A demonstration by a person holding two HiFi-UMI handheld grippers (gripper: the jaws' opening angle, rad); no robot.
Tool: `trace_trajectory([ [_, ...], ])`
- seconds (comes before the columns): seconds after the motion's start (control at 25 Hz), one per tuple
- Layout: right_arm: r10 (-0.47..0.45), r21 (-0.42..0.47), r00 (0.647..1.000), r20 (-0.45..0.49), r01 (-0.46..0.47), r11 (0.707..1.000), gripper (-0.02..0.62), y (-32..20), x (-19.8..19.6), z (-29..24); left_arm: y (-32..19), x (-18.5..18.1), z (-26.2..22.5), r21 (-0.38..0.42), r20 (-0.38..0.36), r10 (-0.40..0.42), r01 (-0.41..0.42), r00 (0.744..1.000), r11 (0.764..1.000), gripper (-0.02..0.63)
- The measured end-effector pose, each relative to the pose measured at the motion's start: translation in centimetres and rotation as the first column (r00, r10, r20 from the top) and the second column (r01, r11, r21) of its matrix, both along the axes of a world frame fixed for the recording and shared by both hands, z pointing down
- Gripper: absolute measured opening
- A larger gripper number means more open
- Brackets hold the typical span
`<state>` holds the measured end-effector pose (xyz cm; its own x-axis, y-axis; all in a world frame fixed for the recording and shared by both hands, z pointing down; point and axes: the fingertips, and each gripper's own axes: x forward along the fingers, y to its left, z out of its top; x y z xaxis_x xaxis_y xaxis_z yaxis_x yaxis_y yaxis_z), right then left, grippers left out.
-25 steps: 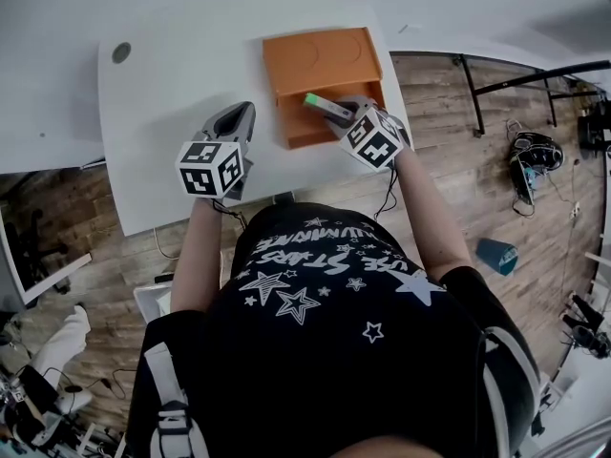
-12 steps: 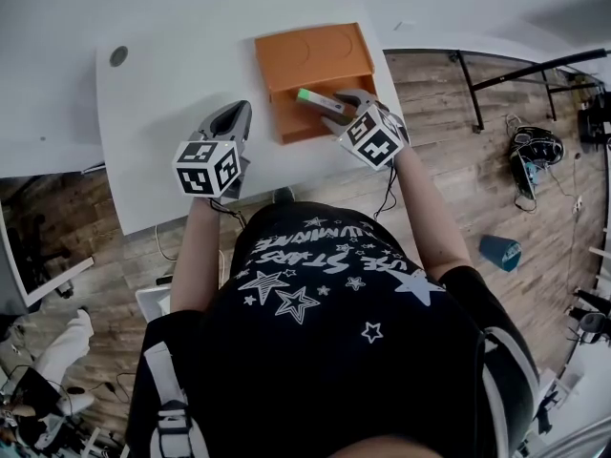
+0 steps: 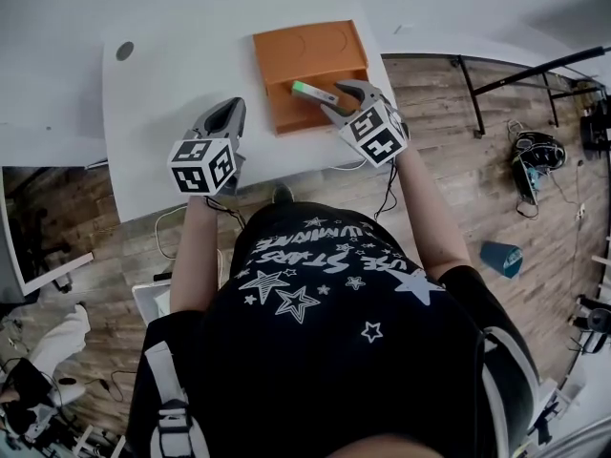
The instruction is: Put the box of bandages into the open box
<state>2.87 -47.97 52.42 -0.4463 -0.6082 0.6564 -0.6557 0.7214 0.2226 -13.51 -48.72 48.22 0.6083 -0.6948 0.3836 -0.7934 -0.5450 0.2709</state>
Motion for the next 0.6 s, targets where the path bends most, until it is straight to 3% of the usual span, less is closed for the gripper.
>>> trace_trajectory([
  [0.28,0.026,0.059,0.996,0.083,-0.031,0.998,0.187,2.0,0.5,-2.6,3.4,0.5,-1.3,0.015,0.007,-0.034,0.034,0.999,0.999,0.02],
  [0.44,0.048,0.091,0.99,0.13,-0.06,0.994,0.109,3.1,0.9,-3.6,5.4,0.9,-1.5,0.024,0.013,-0.043,0.043,0.999,0.999,0.02],
  [0.6,0.072,0.113,0.983,0.167,-0.091,0.989,0.077,4.6,1.4,-4.5,7.0,1.2,-1.8,0.033,0.013,-0.053,0.052,0.999,0.998,0.02],
])
